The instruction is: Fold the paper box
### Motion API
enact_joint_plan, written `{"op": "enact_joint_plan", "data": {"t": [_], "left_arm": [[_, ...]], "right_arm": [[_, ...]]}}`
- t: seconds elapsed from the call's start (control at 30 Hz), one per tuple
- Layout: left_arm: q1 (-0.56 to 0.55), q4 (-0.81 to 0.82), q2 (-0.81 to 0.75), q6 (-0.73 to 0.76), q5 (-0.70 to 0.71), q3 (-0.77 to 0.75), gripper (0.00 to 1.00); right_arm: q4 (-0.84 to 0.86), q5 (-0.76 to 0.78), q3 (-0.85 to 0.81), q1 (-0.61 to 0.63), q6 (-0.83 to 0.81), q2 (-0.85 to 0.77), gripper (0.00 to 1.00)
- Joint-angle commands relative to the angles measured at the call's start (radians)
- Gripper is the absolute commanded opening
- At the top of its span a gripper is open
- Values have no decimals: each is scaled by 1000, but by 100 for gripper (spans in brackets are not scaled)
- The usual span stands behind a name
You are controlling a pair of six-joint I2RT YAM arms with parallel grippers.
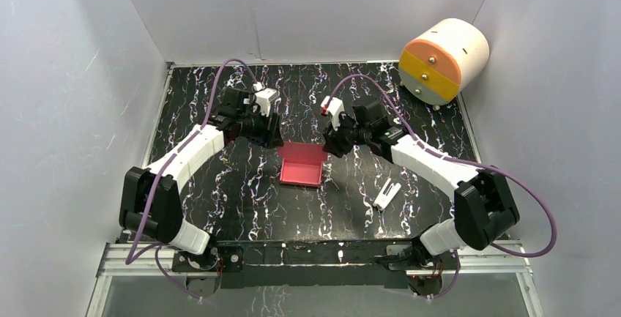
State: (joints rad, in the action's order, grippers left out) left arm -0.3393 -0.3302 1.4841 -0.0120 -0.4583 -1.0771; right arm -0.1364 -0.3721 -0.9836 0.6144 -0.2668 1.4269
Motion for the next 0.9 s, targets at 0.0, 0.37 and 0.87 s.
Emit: {"op": "enact_joint_plan", "data": {"t": [0.0, 0.37, 0.87], "left_arm": [[-16, -27, 9, 39, -60, -49, 50], [-30, -40, 41, 49, -74, -62, 44], [-75, -39, 8, -6, 20, -62, 12]], "right_arm": [[52, -60, 0, -8, -7, 21, 49], [63, -64, 5, -10, -13, 47, 27], [47, -5, -19, 6, 34, 43, 3]]}}
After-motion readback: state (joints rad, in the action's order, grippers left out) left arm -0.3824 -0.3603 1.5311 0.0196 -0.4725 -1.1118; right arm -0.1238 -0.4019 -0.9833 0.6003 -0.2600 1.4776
